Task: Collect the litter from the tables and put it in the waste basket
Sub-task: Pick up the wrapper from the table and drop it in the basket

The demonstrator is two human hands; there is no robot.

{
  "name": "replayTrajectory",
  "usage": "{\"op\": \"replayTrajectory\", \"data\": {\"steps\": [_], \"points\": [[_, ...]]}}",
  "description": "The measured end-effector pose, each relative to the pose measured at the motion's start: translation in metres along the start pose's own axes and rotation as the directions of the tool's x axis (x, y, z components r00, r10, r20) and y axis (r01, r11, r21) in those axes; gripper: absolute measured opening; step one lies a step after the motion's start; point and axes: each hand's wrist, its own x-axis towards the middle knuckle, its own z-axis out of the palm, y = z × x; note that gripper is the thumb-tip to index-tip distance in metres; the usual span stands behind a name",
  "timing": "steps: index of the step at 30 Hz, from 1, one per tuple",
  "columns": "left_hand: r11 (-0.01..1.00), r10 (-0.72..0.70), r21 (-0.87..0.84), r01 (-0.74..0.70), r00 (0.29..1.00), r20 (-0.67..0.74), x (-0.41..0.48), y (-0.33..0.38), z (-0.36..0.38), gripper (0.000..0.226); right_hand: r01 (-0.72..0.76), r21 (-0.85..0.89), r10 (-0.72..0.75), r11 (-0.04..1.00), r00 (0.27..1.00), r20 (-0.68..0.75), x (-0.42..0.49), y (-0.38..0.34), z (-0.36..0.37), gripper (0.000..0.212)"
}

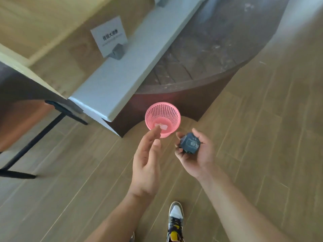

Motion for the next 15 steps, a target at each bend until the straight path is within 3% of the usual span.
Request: {"op": "replayTrajectory", "data": {"steps": [5, 8, 15], "points": [[1.0, -0.024, 0.017, 0.025, 0.999, -0.034, 0.061, -0.089, 0.013, 0.042, -0.032, 0.001, 0.032, 0.999, 0.999, 0.043, 0.106, -0.006, -0.038, 0.032], [0.998, -0.015, 0.055, 0.019, 0.998, -0.06, 0.095, -0.134, 0.018, 0.033, -0.044, -0.023, 0.045, 0.999, 0.999, 0.026, 0.161, -0.002, -0.054, 0.038], [0.994, -0.056, 0.082, 0.068, 0.989, -0.137, 0.158, -0.216, 0.018, 0.035, -0.042, -0.009, 0.042, 0.999, 0.999, -0.008, 0.249, 0.01, -0.088, 0.046]]}}
